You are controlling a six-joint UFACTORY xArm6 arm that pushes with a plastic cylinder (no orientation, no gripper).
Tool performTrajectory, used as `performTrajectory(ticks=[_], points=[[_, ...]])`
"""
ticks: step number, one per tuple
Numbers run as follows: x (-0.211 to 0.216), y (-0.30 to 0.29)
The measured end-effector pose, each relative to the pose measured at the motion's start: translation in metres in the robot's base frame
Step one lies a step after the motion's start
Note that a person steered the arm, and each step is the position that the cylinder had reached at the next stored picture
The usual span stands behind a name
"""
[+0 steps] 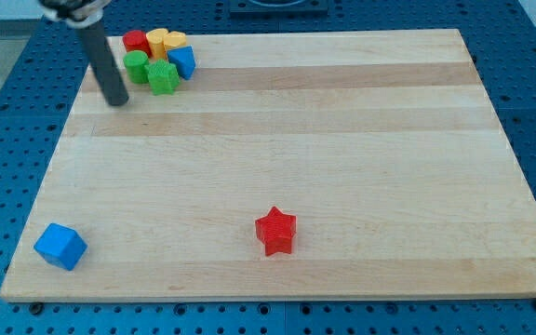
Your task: Move the blue cube to the bottom of the green circle
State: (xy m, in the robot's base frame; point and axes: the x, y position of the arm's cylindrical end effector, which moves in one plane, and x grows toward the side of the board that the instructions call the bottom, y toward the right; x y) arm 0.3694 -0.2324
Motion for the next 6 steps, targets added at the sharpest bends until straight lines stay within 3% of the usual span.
performTrajectory(ticks=[1,2,3,5,6], points=[[0.088,0.067],[0.211,0.108],[0.249,0.098],[0.248,-0.023],[0.238,-0.008]])
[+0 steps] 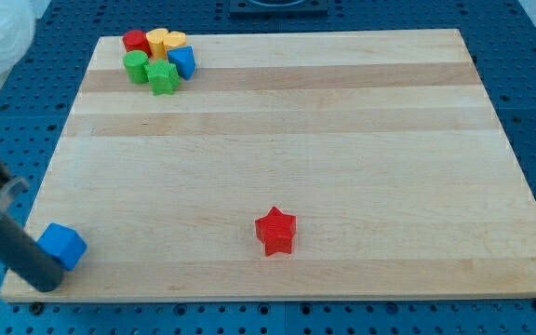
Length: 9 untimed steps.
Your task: Move the blue cube to the bottom of the green circle
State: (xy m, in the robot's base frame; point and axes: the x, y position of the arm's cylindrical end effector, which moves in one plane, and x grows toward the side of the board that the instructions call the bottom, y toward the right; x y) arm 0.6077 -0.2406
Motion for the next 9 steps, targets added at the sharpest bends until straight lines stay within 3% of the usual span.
performTrajectory(ticks=[5,6,7,8,9], points=[[-0.129,-0.012],[-0.125,-0.003],[-0.094,0.017],[-0.106,0.052],[-0.138,0.025]])
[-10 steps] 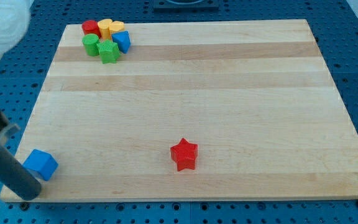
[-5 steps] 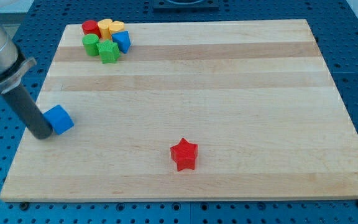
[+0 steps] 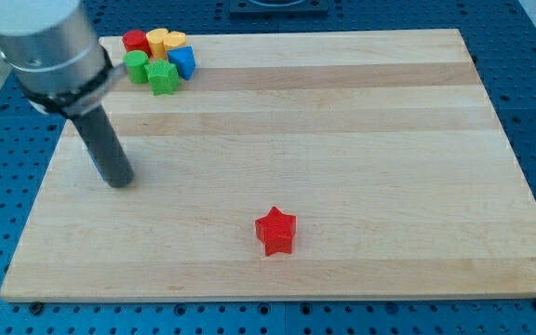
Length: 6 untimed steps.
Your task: Move the blue cube to the bottom of the green circle
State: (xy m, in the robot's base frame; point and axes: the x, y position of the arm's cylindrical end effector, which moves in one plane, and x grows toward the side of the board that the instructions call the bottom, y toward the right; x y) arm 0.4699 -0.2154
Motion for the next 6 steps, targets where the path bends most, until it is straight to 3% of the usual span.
performTrajectory(ticks=[1,6], points=[[-0.010,-0.040],[-0.162,-0.028]])
